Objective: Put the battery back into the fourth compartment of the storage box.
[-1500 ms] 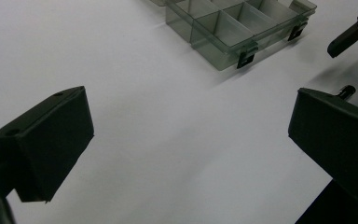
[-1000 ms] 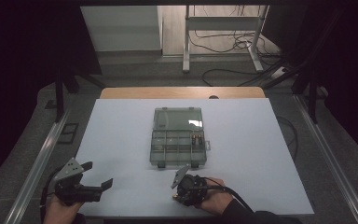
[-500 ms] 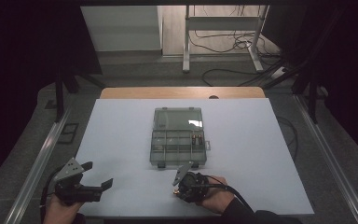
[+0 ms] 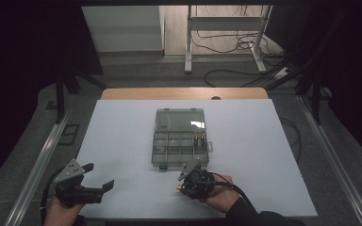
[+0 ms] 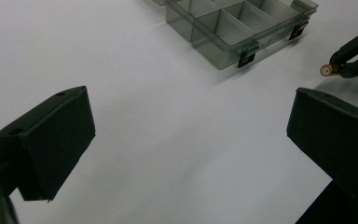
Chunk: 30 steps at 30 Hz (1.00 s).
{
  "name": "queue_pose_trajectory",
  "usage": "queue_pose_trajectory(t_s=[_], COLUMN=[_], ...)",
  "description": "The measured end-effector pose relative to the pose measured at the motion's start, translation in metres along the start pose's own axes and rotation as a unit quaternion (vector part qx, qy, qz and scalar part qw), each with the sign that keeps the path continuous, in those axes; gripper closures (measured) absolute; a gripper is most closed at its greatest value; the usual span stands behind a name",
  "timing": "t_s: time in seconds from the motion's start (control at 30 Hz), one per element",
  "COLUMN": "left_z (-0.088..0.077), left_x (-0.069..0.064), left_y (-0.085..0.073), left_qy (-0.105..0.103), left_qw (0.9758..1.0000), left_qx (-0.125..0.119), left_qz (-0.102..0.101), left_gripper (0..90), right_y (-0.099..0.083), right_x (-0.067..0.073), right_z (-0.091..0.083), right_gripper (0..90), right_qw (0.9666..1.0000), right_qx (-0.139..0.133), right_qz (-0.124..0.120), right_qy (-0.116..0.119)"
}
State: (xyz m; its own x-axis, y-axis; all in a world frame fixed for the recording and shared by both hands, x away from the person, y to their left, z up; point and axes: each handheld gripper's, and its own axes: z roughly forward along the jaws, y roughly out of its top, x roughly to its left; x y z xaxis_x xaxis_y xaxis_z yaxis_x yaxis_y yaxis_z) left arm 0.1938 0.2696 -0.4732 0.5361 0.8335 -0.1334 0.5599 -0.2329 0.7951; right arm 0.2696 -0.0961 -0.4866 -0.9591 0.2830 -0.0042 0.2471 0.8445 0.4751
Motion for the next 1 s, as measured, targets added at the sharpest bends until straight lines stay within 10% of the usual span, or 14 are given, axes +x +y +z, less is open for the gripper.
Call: queue_pose_trajectory(t_s=[1.0], left_z=[0.001], left_x=[-0.001], left_y=[0.000], left_qy=[0.003], left_qw=[1.0000], left_qx=[0.004], left_qz=[0.003], left_gripper=[2.3], right_y=[-0.008], right_x=[-0.026], right_z=[-0.025], right_gripper=[76.3], right_qw=[0.9971], right_qx=[-0.041], right_qz=[0.050], right_qy=[-0.039])
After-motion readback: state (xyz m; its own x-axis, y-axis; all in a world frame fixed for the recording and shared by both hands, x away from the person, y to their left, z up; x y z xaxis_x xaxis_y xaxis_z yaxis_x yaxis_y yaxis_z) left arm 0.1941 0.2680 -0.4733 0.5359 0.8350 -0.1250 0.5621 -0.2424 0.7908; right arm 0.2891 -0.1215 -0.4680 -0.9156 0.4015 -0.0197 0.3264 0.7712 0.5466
